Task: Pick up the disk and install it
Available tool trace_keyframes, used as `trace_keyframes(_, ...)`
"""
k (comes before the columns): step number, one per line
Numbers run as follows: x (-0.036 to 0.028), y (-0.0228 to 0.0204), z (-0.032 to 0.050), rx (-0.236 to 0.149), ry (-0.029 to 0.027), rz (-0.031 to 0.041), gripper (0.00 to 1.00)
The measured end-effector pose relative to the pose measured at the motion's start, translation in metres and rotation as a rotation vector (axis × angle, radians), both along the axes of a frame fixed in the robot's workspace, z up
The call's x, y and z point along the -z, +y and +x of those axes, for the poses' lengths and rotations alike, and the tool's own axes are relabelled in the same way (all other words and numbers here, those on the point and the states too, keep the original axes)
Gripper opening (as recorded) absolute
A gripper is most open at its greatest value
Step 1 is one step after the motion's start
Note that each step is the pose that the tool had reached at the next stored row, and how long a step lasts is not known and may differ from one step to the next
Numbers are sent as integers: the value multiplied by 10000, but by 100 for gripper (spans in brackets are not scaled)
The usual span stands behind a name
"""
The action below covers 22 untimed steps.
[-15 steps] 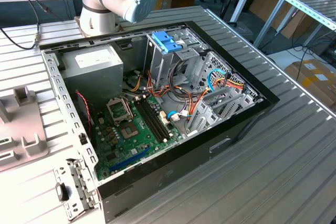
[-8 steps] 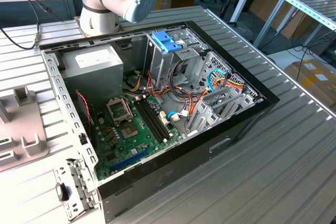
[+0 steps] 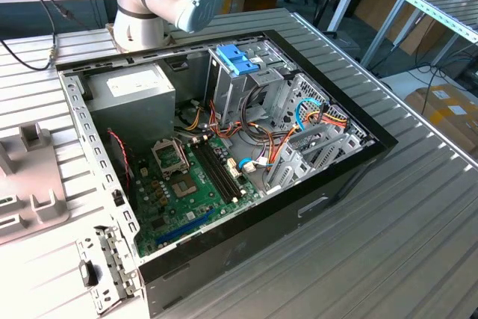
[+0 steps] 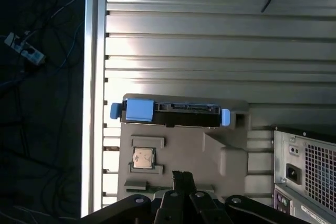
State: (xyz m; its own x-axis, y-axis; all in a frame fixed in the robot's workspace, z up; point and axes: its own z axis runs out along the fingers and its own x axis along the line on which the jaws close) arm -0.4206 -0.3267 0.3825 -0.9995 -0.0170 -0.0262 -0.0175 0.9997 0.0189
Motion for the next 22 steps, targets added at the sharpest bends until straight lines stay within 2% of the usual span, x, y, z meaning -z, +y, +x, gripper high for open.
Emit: trace_keyframes(22, 0, 0, 0, -1198, 0, 0, 11)
